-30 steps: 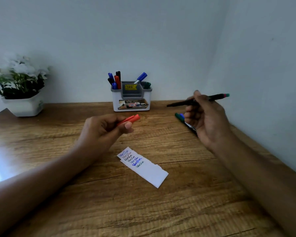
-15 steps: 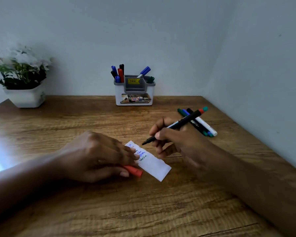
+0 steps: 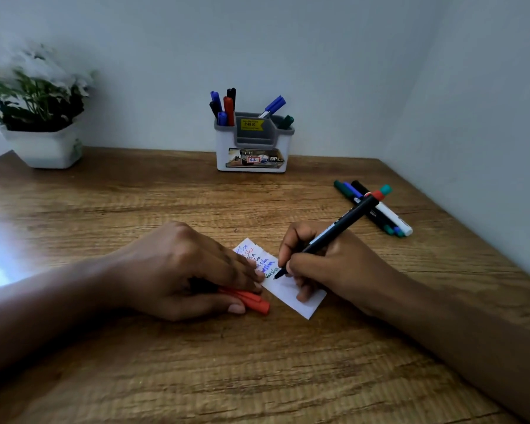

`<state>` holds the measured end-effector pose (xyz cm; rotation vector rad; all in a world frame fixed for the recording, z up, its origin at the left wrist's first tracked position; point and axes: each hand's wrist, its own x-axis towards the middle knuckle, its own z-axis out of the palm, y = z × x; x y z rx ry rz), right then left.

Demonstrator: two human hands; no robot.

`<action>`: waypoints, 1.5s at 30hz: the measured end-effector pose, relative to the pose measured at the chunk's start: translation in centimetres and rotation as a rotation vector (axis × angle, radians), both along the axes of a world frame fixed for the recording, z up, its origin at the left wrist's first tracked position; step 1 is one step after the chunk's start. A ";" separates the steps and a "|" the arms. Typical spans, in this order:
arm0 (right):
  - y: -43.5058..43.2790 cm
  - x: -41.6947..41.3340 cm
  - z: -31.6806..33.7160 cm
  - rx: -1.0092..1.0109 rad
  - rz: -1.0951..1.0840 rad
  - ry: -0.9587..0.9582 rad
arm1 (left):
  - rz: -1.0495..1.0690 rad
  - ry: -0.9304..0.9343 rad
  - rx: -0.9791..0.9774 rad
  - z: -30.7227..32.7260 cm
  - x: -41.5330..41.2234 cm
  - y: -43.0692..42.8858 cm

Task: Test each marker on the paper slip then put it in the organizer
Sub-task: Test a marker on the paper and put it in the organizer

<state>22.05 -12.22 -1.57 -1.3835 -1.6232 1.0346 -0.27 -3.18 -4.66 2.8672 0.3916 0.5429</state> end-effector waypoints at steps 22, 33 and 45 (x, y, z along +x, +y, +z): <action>0.2 -0.2 -0.1 0.001 -0.050 -0.043 | -0.006 -0.032 -0.052 0.2 0.1 -0.6; 0.4 -0.2 -0.2 0.002 -0.058 -0.034 | -0.002 -0.030 -0.072 0.5 0.2 -1.0; 0.5 -0.2 -0.4 -0.001 -0.097 -0.039 | 0.000 -0.033 -0.101 0.7 0.2 -1.4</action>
